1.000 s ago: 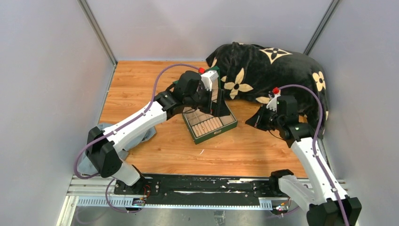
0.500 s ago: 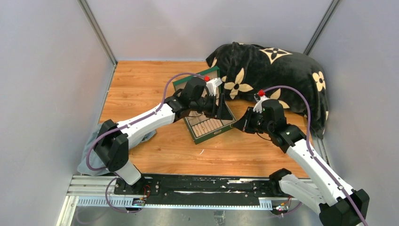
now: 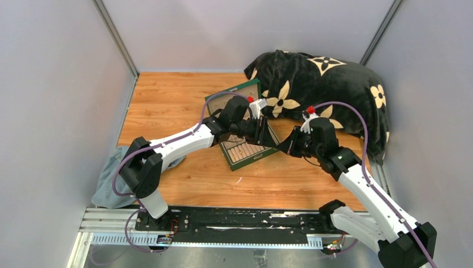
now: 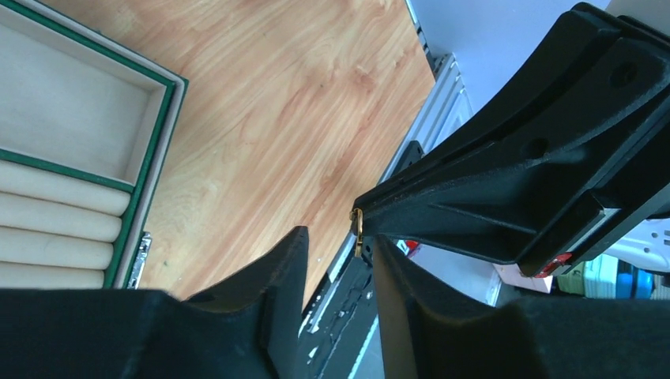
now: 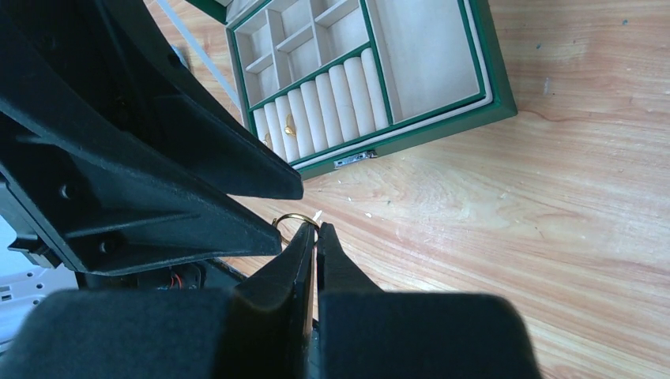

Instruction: Organize the mixed jewelry

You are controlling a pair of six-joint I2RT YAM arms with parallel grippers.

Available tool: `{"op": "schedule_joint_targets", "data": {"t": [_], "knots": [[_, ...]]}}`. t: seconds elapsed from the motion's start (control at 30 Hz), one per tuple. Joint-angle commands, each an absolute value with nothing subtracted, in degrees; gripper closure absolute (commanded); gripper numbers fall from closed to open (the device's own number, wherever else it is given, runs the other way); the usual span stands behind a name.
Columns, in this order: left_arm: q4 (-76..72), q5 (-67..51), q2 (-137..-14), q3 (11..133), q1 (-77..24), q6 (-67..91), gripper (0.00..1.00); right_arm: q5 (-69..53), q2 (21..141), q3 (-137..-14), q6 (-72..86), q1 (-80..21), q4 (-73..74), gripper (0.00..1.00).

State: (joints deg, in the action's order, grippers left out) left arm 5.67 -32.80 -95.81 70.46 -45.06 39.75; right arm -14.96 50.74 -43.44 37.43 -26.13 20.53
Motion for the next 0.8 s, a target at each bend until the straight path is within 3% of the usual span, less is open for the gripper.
{"op": "schedule_joint_targets", "data": {"t": [0.0,0.3,0.4,0.73,0.77], "knots": [[4.1,-34.4,-96.2,70.2,-45.6,39.6,0.64,-13.6,50.3,-42.7,38.0,-26.8,20.0,1.0],[2.5,-35.2,-96.4,69.5,-45.7,40.9,0.85,-14.1,49.8,-41.9,38.4,-26.8,20.2,1.0],[2.0,-35.9,-96.7,69.9,-45.7,41.4,1.0,-14.2,49.3,-41.8,38.5,-26.8,20.4,1.0],[0.8,-37.2,-96.4,69.4,-45.7,42.5,1.0,-13.6,47.2,-42.1,38.1,-26.8,21.5,1.0],[1.0,-37.2,-96.5,69.4,-45.7,42.5,0.94,-13.7,47.2,-42.1,38.1,-26.8,21.6,1.0]]}}
